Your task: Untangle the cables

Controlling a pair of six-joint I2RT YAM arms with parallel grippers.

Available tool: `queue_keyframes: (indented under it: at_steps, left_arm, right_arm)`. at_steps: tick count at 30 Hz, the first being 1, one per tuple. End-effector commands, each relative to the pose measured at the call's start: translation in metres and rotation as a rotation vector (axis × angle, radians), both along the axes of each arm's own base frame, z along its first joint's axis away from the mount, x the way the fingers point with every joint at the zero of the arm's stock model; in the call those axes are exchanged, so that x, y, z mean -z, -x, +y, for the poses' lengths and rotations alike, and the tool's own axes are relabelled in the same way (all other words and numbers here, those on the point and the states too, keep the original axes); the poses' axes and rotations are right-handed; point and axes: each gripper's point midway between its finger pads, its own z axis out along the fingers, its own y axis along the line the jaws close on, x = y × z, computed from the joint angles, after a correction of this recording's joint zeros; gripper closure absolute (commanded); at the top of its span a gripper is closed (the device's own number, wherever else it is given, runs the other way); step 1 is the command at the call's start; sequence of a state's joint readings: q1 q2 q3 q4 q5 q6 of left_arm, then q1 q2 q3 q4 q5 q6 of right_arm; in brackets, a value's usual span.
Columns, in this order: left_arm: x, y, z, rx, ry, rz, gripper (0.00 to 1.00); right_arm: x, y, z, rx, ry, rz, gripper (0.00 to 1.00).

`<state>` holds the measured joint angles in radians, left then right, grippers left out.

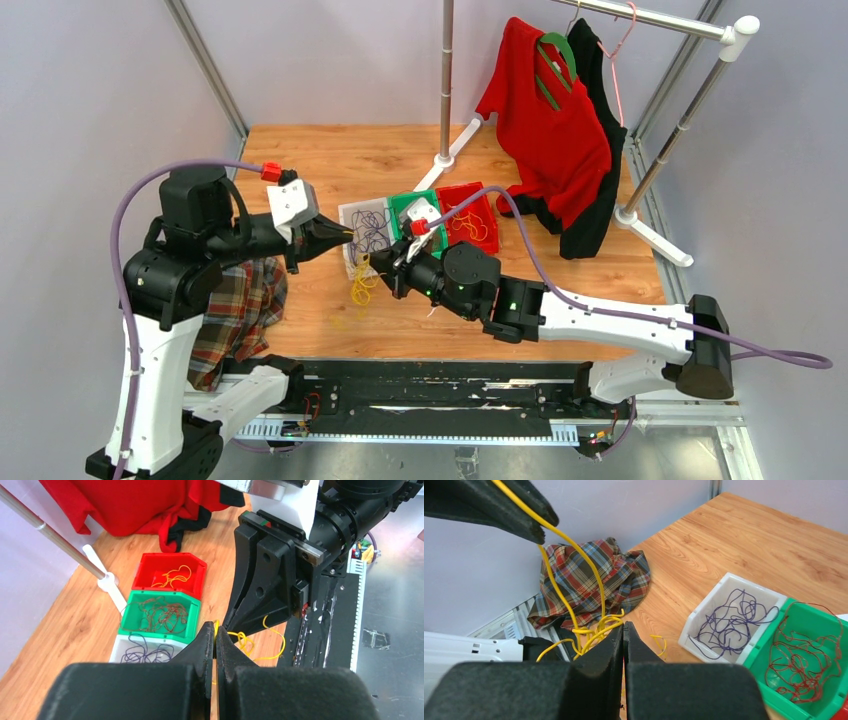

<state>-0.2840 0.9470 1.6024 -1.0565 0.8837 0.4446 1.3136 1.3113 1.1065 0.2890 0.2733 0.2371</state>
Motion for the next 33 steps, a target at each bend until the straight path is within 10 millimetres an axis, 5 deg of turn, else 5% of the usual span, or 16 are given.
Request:
queue_keyframes:
  at_steps: [1,6,12,16,20,27,33]
  left_arm:
    - [-0.008,0.008,-0.002,0.024,0.019,-0.023,1.00]
    - [-0.009,0.008,-0.002,0.024,0.017,-0.028,1.00]
    - [-0.010,0.006,-0.001,0.017,0.013,-0.041,1.00]
    - [-0.006,0.006,0.000,0.021,0.005,-0.046,1.00]
    - [-0.001,0.006,-0.001,0.026,0.002,-0.030,1.00]
    - [0.006,0.007,-0.002,0.029,0.003,-0.003,1.00]
    - [0.012,0.012,-0.002,0.044,0.006,0.008,1.00]
  right_arm:
    - [-0.027,-0.004,-0.022,0.068,-0.050,-0.038,0.99]
    - [-0.022,-0.007,-0.045,0.116,-0.028,-0.041,0.99]
    - [-0.014,0.005,-0.044,0.053,-0.014,0.000,0.99]
    - [-0.021,0.020,-0.037,-0.023,-0.031,0.015,0.60]
    - [-0.040,0.029,-0.027,-0.070,-0.025,-0.018,0.41]
    - [-0.059,0.017,-0.008,-0.025,0.031,-0.063,0.38]
    - [-0.072,-0.003,-0.006,0.068,0.046,-0.139,0.50]
